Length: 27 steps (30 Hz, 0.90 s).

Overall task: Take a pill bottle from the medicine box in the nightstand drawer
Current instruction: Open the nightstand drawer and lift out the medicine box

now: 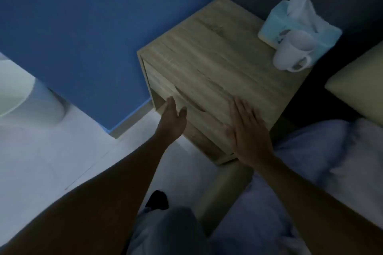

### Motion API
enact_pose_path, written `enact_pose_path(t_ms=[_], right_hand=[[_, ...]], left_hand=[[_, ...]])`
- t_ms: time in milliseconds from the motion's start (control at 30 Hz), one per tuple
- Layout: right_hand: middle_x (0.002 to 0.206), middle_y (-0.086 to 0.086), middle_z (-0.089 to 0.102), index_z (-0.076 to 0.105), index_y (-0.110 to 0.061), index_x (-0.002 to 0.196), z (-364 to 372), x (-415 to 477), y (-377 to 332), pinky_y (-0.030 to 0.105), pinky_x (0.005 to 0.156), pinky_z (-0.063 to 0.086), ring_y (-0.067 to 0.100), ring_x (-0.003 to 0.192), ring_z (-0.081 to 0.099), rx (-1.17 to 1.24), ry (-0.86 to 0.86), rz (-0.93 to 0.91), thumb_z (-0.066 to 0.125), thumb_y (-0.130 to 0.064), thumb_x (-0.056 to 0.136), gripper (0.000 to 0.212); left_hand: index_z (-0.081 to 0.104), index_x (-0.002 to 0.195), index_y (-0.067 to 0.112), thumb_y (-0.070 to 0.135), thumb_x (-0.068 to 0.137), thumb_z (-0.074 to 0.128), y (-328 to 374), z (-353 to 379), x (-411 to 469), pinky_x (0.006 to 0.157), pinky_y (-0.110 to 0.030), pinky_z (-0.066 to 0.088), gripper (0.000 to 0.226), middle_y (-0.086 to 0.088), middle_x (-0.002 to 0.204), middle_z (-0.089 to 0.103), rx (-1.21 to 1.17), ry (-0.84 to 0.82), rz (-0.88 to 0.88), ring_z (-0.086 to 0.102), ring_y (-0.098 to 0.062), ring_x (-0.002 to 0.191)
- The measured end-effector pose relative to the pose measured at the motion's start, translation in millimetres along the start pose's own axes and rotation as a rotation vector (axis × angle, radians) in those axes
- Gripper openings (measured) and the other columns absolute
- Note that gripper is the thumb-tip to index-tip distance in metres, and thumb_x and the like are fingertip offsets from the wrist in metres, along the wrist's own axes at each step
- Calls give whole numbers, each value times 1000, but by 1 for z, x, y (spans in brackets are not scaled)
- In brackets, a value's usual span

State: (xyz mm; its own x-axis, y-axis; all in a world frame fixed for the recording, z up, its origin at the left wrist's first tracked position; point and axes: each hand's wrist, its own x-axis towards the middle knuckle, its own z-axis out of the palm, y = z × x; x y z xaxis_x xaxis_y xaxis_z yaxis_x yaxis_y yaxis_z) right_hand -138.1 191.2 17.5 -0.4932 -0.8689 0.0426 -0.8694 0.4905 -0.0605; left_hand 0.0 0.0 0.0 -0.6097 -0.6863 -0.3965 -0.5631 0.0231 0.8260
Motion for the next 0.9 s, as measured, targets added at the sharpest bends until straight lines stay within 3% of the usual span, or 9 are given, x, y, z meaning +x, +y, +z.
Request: enact_pose_path(t_ms=[200,433,667,900], right_hand=[[165,13,28,24,-8,158,4,1,-1,50,124,24,27,153,26,-29,44,13,24,-47,104,66],[166,12,25,23,-8,158,6,3,1,49,125,20,26,154,22,-22,60,5,24,-46,104,66],[166,12,27,23,-9,158,9,2,3,48,125,20,24,154,22,-11,68,6,26,-46,104,65],[168,11,19,15,-11,159,5,4,2,49,126,18,25,156,16,12,0,2,20,-48,105,66]], left_hand=[[-12,158,19,45,100,45,1,28,18,125,-45,11,85,0,167,-11,-175,65,57,-2,-19,154],[-34,150,17,23,97,55,11,41,26,118,-50,32,104,-12,163,18,-330,58,55,29,-30,147],[-26,153,13,19,98,53,6,38,19,120,-46,28,96,-8,164,18,-373,72,44,24,-26,150],[-20,154,28,24,99,54,-21,14,-11,114,-46,37,92,-2,160,26,-438,20,21,32,-24,145]])
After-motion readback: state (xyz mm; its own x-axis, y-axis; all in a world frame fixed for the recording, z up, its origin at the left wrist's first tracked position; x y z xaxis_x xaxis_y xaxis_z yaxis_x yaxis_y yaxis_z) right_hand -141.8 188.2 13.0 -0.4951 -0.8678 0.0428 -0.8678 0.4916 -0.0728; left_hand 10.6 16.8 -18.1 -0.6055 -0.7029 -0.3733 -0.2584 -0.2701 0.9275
